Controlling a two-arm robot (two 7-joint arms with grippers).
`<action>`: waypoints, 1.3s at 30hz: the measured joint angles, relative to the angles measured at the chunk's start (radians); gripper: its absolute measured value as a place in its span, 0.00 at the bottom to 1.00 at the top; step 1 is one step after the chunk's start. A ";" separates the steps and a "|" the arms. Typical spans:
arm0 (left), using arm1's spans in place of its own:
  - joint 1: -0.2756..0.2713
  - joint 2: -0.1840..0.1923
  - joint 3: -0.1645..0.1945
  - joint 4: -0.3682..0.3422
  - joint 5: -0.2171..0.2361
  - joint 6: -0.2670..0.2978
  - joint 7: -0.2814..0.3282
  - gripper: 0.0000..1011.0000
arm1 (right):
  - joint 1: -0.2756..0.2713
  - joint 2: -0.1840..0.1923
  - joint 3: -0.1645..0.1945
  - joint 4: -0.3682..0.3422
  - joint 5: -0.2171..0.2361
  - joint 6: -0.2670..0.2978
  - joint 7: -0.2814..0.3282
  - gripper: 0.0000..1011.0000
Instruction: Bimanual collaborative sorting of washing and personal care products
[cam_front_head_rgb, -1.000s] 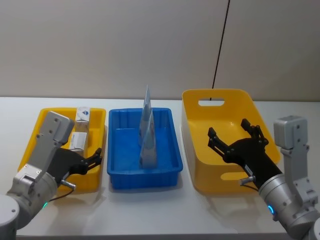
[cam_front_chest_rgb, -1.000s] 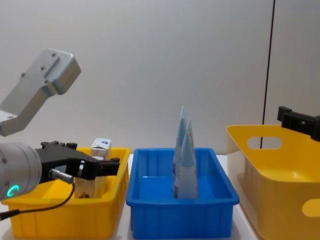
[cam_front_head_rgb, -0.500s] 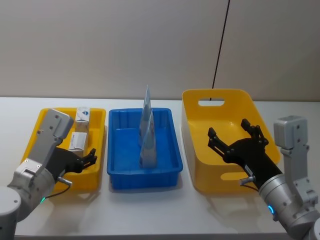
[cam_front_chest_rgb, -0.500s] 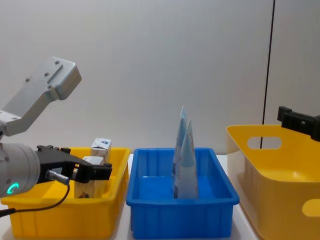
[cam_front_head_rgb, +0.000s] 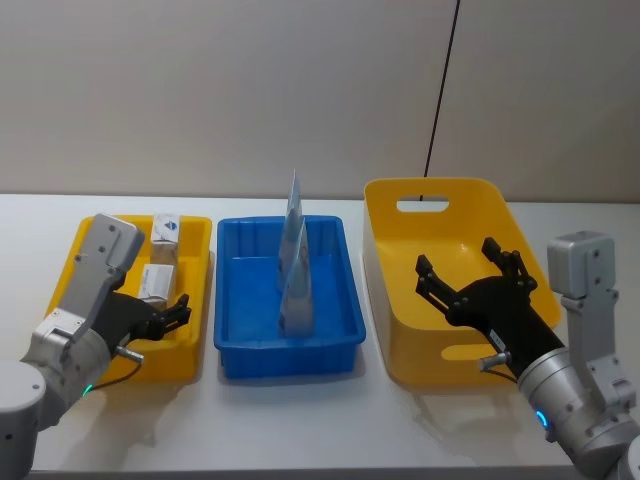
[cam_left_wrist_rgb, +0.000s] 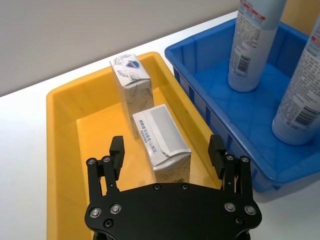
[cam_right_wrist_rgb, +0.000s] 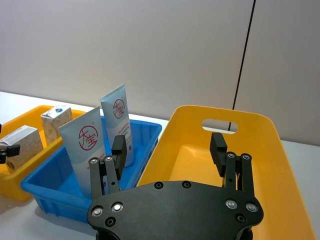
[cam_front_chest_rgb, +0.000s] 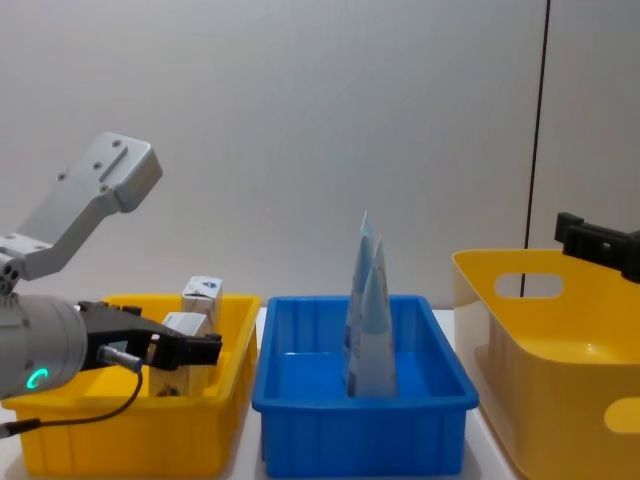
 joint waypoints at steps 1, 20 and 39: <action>-0.002 -0.002 -0.001 0.005 0.000 -0.002 -0.001 0.99 | 0.000 0.000 0.000 0.000 0.000 0.000 0.000 0.99; -0.035 -0.043 -0.029 0.085 -0.001 -0.025 0.004 0.99 | 0.000 0.000 0.000 0.000 0.000 0.000 0.000 0.99; -0.048 -0.085 -0.042 0.135 -0.003 -0.026 0.000 0.99 | 0.000 0.000 0.000 0.000 0.000 0.000 0.000 0.99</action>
